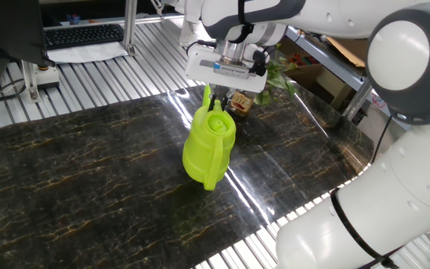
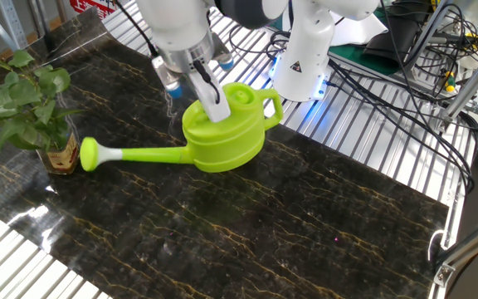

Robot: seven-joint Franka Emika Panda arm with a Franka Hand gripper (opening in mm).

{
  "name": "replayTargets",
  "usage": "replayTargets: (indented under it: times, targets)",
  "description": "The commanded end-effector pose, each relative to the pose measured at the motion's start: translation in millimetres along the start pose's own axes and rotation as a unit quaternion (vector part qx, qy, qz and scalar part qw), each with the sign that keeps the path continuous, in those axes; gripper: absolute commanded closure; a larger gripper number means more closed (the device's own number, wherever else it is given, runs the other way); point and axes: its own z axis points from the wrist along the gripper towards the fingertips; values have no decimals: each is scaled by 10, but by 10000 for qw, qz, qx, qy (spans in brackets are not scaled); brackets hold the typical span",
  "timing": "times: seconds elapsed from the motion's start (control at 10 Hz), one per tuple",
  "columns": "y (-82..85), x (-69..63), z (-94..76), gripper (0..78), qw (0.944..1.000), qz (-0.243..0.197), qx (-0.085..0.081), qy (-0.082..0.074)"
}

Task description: Water the plant

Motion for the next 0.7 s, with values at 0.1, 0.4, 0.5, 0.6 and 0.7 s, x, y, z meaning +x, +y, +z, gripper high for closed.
replayTargets:
  times: [0.1,0.4,0.5,0.6,0.7]
  targets:
    - [-60,51,-131,753,9937,1045,-387,-96]
    - [-82,77,-117,753,9833,1717,-604,-45]
    - [-91,88,-109,753,9821,1769,-642,-21]
    - [-95,92,-105,753,9816,1795,-653,-12]
    - [-106,104,-104,753,9790,1909,-714,76]
